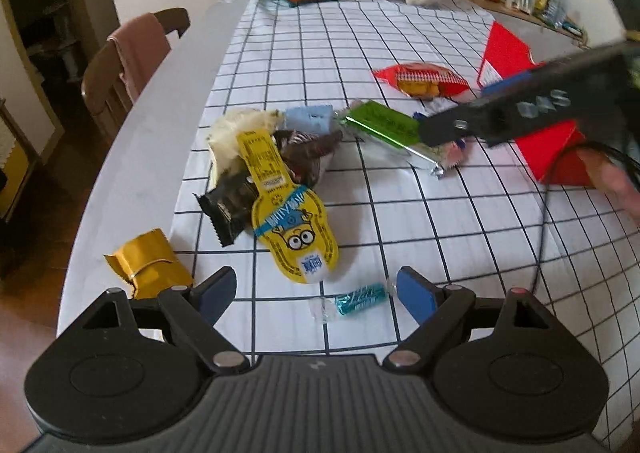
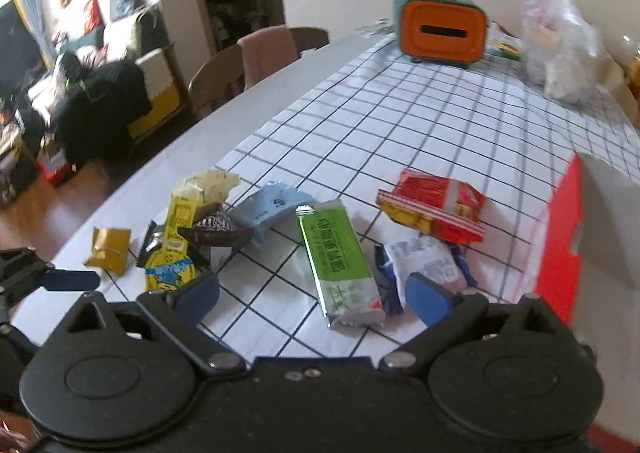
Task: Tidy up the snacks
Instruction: 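Grasp the blue candy with the left tool while the right tool grasps the green packet, then carry the blue candy and green packet over the red box with both tools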
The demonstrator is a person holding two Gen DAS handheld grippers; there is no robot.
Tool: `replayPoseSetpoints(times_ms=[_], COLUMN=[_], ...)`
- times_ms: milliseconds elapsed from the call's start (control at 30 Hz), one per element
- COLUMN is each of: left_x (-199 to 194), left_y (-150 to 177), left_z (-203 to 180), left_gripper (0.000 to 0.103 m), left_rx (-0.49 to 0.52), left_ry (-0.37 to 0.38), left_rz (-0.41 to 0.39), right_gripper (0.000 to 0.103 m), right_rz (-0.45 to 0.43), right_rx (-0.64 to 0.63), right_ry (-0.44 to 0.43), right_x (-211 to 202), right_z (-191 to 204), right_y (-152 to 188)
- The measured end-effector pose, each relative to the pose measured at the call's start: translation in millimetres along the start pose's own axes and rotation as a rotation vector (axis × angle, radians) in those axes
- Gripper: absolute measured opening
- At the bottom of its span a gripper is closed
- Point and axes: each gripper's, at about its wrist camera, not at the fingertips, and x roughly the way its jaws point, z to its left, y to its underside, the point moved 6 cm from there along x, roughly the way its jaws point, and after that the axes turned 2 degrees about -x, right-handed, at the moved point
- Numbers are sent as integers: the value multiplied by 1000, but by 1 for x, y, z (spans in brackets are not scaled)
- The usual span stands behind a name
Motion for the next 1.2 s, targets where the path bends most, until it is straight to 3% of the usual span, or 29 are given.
replayPoseSetpoints(times_ms=[500,767,900,1033,1200], left_x=[14,28,28,29,27], left_y=[1,4,6,11,15], left_z=[-19,-23,-27,-37,-44], left_gripper=[88,87,68,56,33], left_rx=[223,320,379,462,480], left_ry=[92,127,161,179,215], left_rz=[-7,19,21,19,34], right_gripper=[83,65,53,45,42], right_rz=[104,131,113,104,99], right_rx=[-105,-132,-103,-89,-63], right_ry=[-40,-33,-27,-22,-14], right_x=[79,93,89,87,82], right_z=[-7,-5,-9,-10,-8], right_y=[-15,-14,-12,-10,-7])
